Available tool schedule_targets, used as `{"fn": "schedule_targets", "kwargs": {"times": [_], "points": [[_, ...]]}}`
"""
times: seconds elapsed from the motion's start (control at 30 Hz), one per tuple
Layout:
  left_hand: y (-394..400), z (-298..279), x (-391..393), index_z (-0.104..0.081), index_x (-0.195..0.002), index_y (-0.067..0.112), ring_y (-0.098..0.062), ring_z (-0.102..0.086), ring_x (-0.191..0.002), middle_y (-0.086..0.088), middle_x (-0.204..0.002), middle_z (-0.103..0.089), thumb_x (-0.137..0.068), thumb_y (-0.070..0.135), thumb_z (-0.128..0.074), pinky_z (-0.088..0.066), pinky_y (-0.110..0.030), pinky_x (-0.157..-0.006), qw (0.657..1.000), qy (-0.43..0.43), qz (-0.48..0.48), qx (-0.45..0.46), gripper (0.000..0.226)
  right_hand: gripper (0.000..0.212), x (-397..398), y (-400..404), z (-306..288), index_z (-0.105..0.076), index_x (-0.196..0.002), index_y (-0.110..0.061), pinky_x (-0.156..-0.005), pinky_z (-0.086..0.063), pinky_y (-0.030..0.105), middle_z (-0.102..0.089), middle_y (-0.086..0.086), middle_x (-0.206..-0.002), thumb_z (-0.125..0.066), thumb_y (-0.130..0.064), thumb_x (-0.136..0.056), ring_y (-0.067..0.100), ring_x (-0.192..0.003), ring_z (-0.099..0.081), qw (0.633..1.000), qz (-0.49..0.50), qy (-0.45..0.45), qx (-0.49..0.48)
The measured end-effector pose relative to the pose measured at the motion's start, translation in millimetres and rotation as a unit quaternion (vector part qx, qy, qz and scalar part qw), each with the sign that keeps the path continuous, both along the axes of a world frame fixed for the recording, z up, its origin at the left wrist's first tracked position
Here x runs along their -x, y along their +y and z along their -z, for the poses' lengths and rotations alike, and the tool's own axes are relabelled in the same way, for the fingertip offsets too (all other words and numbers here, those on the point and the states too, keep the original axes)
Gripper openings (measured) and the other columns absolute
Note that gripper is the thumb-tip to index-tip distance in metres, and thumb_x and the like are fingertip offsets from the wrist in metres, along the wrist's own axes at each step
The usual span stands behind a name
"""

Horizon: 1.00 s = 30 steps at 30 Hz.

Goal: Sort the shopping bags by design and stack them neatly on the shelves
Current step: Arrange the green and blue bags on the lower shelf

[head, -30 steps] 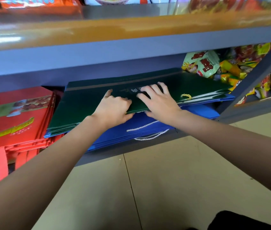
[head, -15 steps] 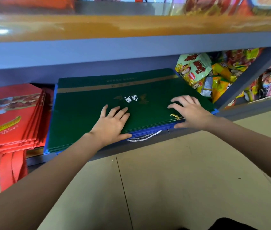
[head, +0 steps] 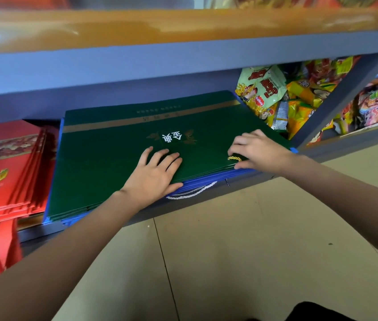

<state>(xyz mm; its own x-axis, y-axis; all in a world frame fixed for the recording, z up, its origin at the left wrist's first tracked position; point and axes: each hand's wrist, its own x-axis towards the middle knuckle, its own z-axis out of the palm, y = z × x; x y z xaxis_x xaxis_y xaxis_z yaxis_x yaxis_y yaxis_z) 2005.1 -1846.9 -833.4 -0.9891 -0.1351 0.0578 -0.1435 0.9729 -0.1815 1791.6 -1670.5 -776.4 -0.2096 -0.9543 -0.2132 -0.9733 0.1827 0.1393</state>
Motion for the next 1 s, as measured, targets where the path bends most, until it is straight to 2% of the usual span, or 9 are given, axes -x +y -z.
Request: {"fn": "schedule_targets", "kwargs": {"times": [0.1,0.17,0.23,0.33,0.43,0.6,0.73,0.83,1.0], "points": [[-2.3,0.7,1.1,-0.058,-0.125,0.008,-0.027,-0.057,-0.114,-0.006,-0.126,-0.059,-0.085,0.056,-0.028,-0.042,-0.05,-0.098,0.999,0.014,0.02,-0.029,0.07,0.05,3.4,-7.5,-8.3,-0.046,-0.131,-0.021,-0.099,-0.027,0.035,-0.047,0.001,-0.125,-0.057,-0.044,-0.088,0.019,-0.119,-0.04,0.999,0.02,0.004,-0.039],[-6.4,-5.6,1.9,-0.038,-0.141,0.017,-0.022,-0.037,-0.133,0.001,-0.147,-0.037,-0.079,0.068,-0.026,-0.03,-0.043,-0.108,0.991,-0.031,-0.001,-0.13,0.082,0.051,3.5,-10.4,-10.8,-0.047,-0.128,-0.02,-0.096,-0.034,0.034,-0.048,0.002,-0.123,-0.063,-0.042,-0.084,0.02,-0.117,-0.043,0.997,0.039,-0.039,-0.046],[-16.5,-14.7,0.3,-0.024,-0.146,0.028,-0.016,-0.019,-0.139,0.01,-0.153,-0.02,-0.068,0.071,-0.039,-0.02,-0.039,-0.114,0.963,-0.108,-0.034,-0.246,0.091,0.049,1.5,-10.5,-10.9,-0.05,-0.125,-0.02,-0.088,-0.041,0.032,-0.048,0.001,-0.12,-0.067,-0.038,-0.083,0.02,-0.11,-0.048,0.994,0.055,-0.08,-0.048],[-36.0,-29.8,-8.6,-0.033,-0.142,0.032,-0.018,-0.02,-0.139,0.009,-0.152,-0.024,-0.067,0.06,-0.067,-0.018,-0.034,-0.115,0.928,-0.142,-0.052,-0.341,0.087,0.042,0.1,-9.2,-10.8,-0.052,-0.122,-0.02,-0.083,-0.044,0.033,-0.049,0.0,-0.118,-0.067,-0.029,-0.085,0.021,-0.105,-0.053,0.992,0.06,-0.097,-0.052],[-48.9,-30.1,-23.9,-0.034,-0.141,0.032,-0.019,-0.024,-0.138,0.006,-0.152,-0.026,-0.077,0.042,-0.072,-0.019,-0.029,-0.113,0.936,-0.148,-0.048,-0.316,0.075,0.039,-2.1,-10.2,-12.6,-0.052,-0.122,-0.019,-0.082,-0.046,0.035,-0.051,0.001,-0.117,-0.066,-0.026,-0.086,0.022,-0.104,-0.055,0.994,0.055,-0.074,-0.064],[-27.9,-22.1,-33.7,-0.02,-0.145,0.037,-0.016,-0.017,-0.139,0.012,-0.154,-0.016,-0.084,0.049,-0.061,-0.021,-0.04,-0.111,0.963,-0.119,-0.093,-0.222,0.074,0.046,-10.6,-8.6,-5.2,-0.041,-0.13,-0.019,-0.093,-0.036,0.033,-0.046,0.002,-0.125,-0.057,-0.036,-0.091,0.023,-0.115,-0.046,0.994,0.015,0.066,-0.081],[-18.4,-12.1,-43.1,0.002,-0.147,0.038,-0.018,-0.002,-0.143,0.01,-0.156,0.004,-0.077,0.059,-0.063,-0.012,-0.044,-0.114,0.971,-0.149,-0.12,-0.144,0.098,0.088,-13.3,-7.8,7.3,-0.016,-0.146,-0.019,-0.106,-0.026,0.042,-0.023,0.007,-0.146,-0.067,-0.045,-0.08,0.026,-0.133,-0.025,0.99,0.059,0.074,-0.103],[-15.5,-5.6,-46.7,0.008,-0.146,0.041,-0.021,-0.002,-0.144,0.007,-0.157,0.005,-0.078,0.059,-0.062,-0.012,-0.045,-0.115,0.976,-0.13,-0.133,-0.111,0.099,0.109,-18.1,-18.4,15.0,0.003,-0.15,-0.021,-0.113,-0.014,0.05,-0.007,0.01,-0.153,-0.072,-0.049,-0.074,0.029,-0.14,-0.013,0.987,0.07,0.07,-0.124],[-27.5,-23.7,-40.6,-0.002,-0.147,0.043,-0.021,-0.017,-0.141,0.009,-0.157,-0.009,-0.082,0.055,-0.058,-0.014,-0.045,-0.115,0.985,-0.105,-0.106,-0.091,0.087,0.104,-6.4,-23.1,3.9,-0.006,-0.149,-0.026,-0.113,-0.007,0.052,-0.015,0.006,-0.152,-0.069,-0.056,-0.072,0.027,-0.139,-0.016,0.991,0.056,0.103,-0.068]]}}
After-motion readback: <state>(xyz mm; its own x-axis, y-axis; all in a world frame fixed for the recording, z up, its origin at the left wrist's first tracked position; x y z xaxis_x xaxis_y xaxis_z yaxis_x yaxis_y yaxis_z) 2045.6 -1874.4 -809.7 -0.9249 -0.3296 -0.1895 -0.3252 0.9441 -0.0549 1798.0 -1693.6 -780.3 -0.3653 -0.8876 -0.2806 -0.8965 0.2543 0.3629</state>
